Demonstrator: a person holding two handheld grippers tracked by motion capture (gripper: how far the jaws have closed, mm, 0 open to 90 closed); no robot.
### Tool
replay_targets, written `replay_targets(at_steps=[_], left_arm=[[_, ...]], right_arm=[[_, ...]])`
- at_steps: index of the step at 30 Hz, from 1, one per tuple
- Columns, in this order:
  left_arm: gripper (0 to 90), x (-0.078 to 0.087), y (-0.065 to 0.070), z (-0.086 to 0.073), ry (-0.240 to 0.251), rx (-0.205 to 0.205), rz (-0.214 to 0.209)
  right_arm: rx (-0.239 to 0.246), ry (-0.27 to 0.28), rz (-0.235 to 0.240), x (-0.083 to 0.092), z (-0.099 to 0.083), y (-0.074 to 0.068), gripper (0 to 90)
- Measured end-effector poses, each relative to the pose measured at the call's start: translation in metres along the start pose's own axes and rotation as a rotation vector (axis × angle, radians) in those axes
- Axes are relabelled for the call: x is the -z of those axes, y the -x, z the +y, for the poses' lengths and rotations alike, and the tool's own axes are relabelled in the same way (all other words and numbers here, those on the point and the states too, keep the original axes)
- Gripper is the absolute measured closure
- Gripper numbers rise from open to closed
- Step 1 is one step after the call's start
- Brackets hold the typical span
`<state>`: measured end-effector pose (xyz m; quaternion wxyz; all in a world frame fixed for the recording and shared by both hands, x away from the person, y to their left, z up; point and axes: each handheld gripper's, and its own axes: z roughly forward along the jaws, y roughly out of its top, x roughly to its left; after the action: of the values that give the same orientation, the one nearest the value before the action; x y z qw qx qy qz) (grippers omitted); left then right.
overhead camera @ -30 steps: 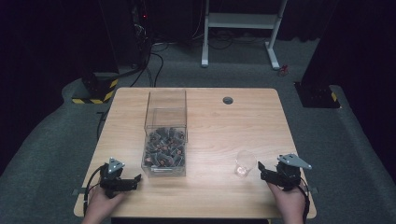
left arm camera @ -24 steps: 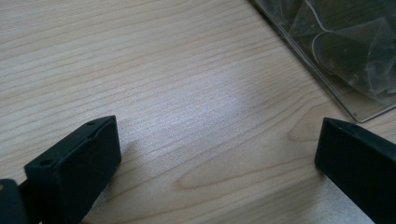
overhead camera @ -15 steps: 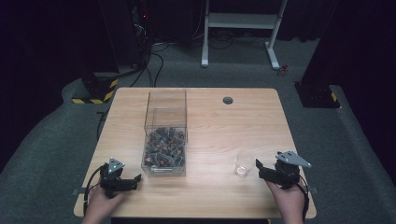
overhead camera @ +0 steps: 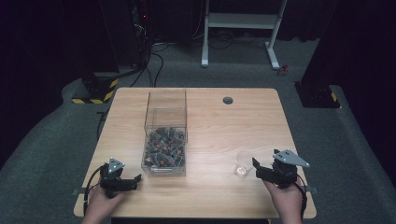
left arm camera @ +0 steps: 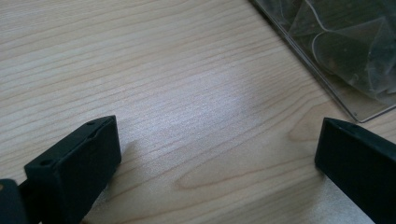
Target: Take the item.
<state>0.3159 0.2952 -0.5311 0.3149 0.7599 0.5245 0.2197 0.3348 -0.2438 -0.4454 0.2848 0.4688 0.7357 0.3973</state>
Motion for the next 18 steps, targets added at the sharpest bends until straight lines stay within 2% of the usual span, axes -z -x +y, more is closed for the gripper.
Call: replay_targets(at_steps=[18], left_arm=[[0.6, 0.0, 0.0, 0.0, -0.003, 0.0, 0.0]], right_arm=[[0.029, 0.027, 0.059, -0.003, 0.009, -0.021, 13.7]])
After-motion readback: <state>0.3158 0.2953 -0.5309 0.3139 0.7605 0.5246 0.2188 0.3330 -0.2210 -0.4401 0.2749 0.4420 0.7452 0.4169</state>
